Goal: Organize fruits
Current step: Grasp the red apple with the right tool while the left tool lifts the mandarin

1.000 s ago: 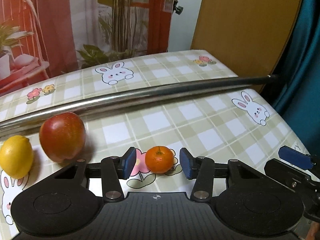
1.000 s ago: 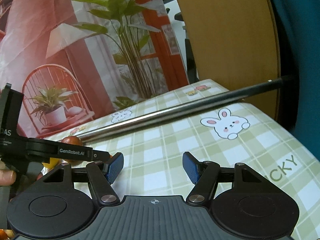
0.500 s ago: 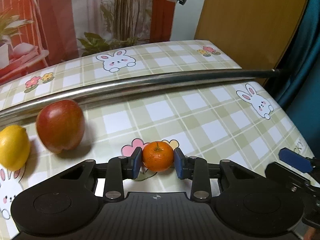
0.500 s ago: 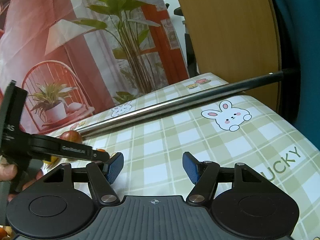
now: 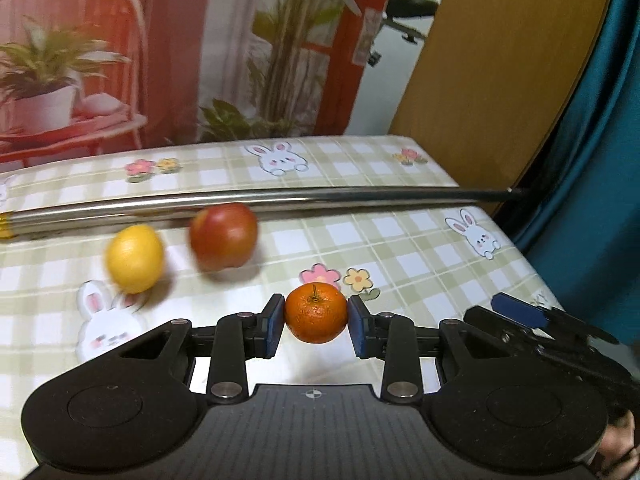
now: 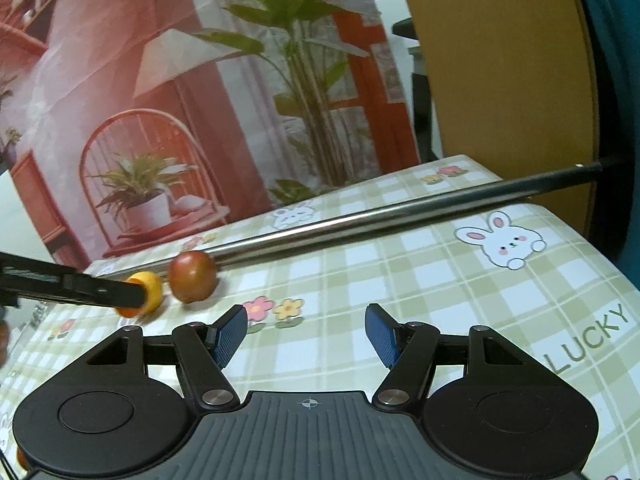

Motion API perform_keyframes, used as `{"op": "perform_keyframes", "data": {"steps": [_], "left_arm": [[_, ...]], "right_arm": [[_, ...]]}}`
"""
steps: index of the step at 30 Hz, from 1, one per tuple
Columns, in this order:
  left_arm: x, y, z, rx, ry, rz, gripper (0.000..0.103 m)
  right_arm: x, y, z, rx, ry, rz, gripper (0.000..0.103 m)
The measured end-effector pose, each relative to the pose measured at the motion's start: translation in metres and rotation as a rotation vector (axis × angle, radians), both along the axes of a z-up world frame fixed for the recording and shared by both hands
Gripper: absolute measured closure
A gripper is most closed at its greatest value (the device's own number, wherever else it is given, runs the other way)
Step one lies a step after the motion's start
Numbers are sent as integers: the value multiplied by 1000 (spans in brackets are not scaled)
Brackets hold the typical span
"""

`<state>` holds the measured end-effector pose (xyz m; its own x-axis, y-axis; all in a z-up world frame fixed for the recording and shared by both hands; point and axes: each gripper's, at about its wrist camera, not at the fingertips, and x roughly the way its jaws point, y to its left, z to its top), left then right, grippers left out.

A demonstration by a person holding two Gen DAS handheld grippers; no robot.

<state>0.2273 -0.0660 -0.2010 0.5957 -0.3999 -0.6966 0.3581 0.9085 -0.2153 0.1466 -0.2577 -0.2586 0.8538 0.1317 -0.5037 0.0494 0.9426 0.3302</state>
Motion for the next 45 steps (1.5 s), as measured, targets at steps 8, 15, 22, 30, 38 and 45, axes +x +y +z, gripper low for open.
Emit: {"op": "perform_keyframes", "data": {"steps": [8,15,22,30,38,45], "left_arm": [[-48,66,13,-43,-33,112,67],[-75,109,16,-42,-44,192,67],[-92,134,7,-41,-44,213,67],[-93,146,-6,-80,-48,229,67],[-88,154,-15,-94,-47,252,67],[-86,156,-21,-127,-29,248,67]], "right_arm": [[-4,29,13,-18,3,72,41],[8,60,24,-57,20,162,41],[43,88,33,-117,37,264,41],[114,121,35,-223,45,357,41],[191,143,10,-214,137,351,36],[229,161,-16,-236,226,341,27]]}}
